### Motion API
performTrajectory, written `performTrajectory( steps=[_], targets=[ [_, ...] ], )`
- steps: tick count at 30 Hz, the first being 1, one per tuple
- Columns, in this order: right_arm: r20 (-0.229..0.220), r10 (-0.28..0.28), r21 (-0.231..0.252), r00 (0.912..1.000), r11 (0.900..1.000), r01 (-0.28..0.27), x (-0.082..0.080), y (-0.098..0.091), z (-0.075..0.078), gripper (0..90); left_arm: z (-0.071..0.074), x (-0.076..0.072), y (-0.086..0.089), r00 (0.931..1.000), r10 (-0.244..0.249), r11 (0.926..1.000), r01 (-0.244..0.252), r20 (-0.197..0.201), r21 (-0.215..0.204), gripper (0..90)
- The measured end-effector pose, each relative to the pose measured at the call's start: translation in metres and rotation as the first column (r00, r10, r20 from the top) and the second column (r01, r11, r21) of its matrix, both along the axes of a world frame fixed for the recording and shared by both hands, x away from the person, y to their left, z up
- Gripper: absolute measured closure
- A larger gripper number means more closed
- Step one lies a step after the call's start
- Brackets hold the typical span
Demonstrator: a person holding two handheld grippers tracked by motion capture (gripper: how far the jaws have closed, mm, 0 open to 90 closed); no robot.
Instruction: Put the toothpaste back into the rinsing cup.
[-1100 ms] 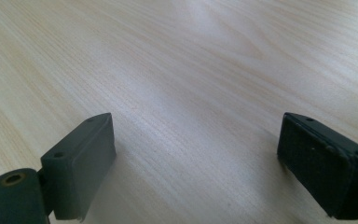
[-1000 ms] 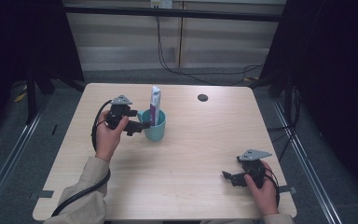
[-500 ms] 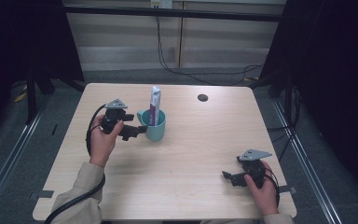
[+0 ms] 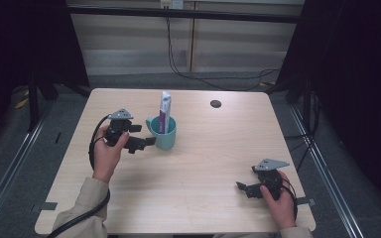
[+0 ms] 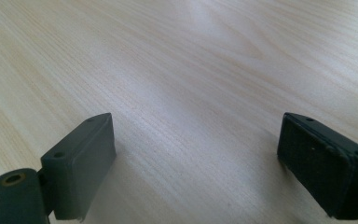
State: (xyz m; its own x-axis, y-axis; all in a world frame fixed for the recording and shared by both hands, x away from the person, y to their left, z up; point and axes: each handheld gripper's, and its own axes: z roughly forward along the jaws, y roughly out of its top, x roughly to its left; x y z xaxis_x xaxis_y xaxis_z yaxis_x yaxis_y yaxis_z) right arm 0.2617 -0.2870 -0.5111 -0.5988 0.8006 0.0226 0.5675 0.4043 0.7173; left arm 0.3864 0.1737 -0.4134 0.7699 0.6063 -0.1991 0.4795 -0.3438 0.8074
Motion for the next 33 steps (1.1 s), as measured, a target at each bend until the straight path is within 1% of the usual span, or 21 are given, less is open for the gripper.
performTrajectory(
  steps=[1, 3, 6, 9, 12, 13, 17, 18, 20, 22, 25, 27, 33],
  targets=[
    [0.0, 0.0, 0.0, 1.0, 1.0, 0.0, 0.0, 0.0, 0.0, 10.6, 0.0, -0.001, 0.0, 1.0, 0.005, 1.0, -0.005, 0.001, -0.002, 16.5],
    [0.0, -0.001, -0.001, 1.0, 1.0, 0.001, 0.0, 0.0, 0.0, 10.5, 0.0, -0.002, 0.001, 1.0, -0.002, 1.0, 0.002, 0.0, -0.002, 16.5],
    [-0.001, 0.0, 0.001, 1.0, 1.0, 0.0, 0.0, 0.0, 0.0, 10.5, -0.001, -0.004, 0.001, 1.0, -0.004, 1.0, 0.004, -0.004, 0.005, 16.5],
    [0.0, -0.001, -0.001, 1.0, 1.0, 0.001, 0.0, 0.0, 0.0, 10.6, -0.003, -0.006, 0.003, 1.0, -0.001, 1.0, 0.001, -0.008, 0.003, 16.5],
    [0.0, 0.0, 0.001, 1.0, 1.0, 0.0, 0.0, 0.0, 0.0, 10.5, -0.007, -0.007, 0.004, 1.0, -0.004, 0.9999, 0.004, -0.008, 0.012, 16.5],
    [0.0, 0.0, 0.0, 1.0, 1.0, 0.0, 0.0, 0.0, 0.0, 10.6, -0.008, -0.008, 0.005, 0.9999, -0.007, 1.0, 0.007, -0.012, 0.004, 16.5],
    [0.0, 0.0, 0.001, 1.0, 1.0, 0.0, 0.0, 0.0, 0.0, 10.5, -0.01, -0.009, 0.007, 0.9999, -0.006, 0.9999, 0.006, -0.013, 0.013, 16.5],
    [0.0, -0.001, -0.001, 1.0, 1.0, 0.001, 0.0, 0.0, 0.0, 10.6, -0.011, -0.009, 0.008, 0.9999, -0.004, 1.0, 0.004, -0.015, 0.008, 16.5],
    [0.0, -0.001, -0.001, 1.0, 1.0, 0.001, 0.0, 0.0, 0.0, 10.5, -0.012, -0.01, 0.009, 0.9999, -0.007, 0.9999, 0.007, -0.014, 0.01, 16.5],
    [0.0, 0.0, 0.001, 1.0, 1.0, 0.0, 0.0, 0.0, 0.0, 10.5, -0.013, -0.011, 0.011, 0.9999, -0.003, 1.0, 0.003, -0.013, 0.009, 16.5],
    [0.0, 0.0, 0.0, 1.0, 1.0, 0.0, 0.0, 0.0, 0.0, 10.5, -0.017, -0.014, 0.014, 0.9999, -0.001, 0.9998, 0.001, -0.015, 0.021, 16.5],
    [0.0, 0.0, 0.001, 1.0, 1.0, 0.0, 0.0, 0.0, 0.0, 10.5, -0.018, -0.014, 0.015, 0.9998, 0.002, 0.9998, -0.001, -0.018, 0.022, 16.5],
    [0.0, 0.0, 0.0, 1.0, 1.0, 0.0, 0.0, 0.0, 0.0, 10.5, -0.021, -0.018, 0.023, 0.9999, 0.006, 0.9995, -0.005, -0.012, 0.03, 16.5]
  ],
)
